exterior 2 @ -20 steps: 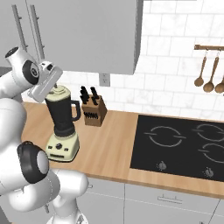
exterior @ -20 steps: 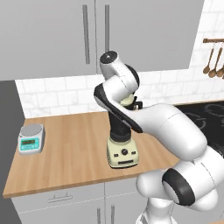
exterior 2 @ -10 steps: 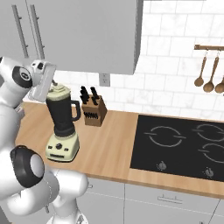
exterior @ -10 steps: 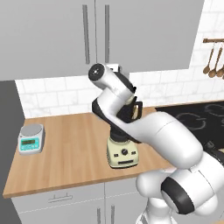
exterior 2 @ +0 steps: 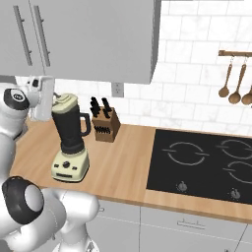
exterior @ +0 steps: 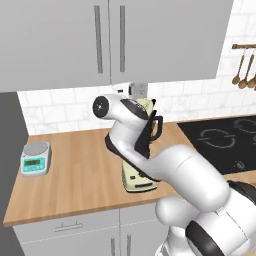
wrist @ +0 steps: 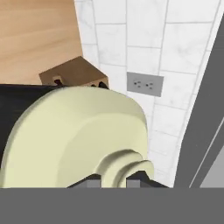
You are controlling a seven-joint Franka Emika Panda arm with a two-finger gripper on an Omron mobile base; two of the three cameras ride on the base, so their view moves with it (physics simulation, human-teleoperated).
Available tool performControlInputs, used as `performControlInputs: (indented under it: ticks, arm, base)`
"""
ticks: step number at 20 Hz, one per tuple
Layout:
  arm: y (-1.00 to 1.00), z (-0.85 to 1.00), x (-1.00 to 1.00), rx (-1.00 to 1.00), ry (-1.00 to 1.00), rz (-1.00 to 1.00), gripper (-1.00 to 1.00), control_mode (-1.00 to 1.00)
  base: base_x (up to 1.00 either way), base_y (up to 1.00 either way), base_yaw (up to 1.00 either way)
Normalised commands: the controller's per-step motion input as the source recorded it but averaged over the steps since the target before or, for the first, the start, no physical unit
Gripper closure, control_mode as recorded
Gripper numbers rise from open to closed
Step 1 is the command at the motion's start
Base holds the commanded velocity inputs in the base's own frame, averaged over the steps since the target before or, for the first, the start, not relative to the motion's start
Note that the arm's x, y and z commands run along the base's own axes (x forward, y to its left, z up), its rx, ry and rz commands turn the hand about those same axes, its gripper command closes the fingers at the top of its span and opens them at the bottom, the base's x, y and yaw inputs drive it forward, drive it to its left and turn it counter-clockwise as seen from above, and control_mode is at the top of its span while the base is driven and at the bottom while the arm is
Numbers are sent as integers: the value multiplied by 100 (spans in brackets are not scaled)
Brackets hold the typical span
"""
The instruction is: Close the lid blender by securely placing the lid on top.
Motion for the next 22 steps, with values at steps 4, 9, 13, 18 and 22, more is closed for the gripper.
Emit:
performControlInputs:
  ticks: [4,9,13,18,22]
  arm:
    - [0,-43,-33,-2,-5,0,100,-100]
    - [0,-9,3,0,0,0,100,-100]
    - [-13,0,25,0,0,0,100,-100]
    - [-21,0,0,6,0,0,100,-100]
    - [-18,-6,0,10,0,0,100,-100]
  base:
    - [0,0,0]
    - [0,0,0]
    - [0,0,0]
    - [0,0,0]
    - [0,0,0]
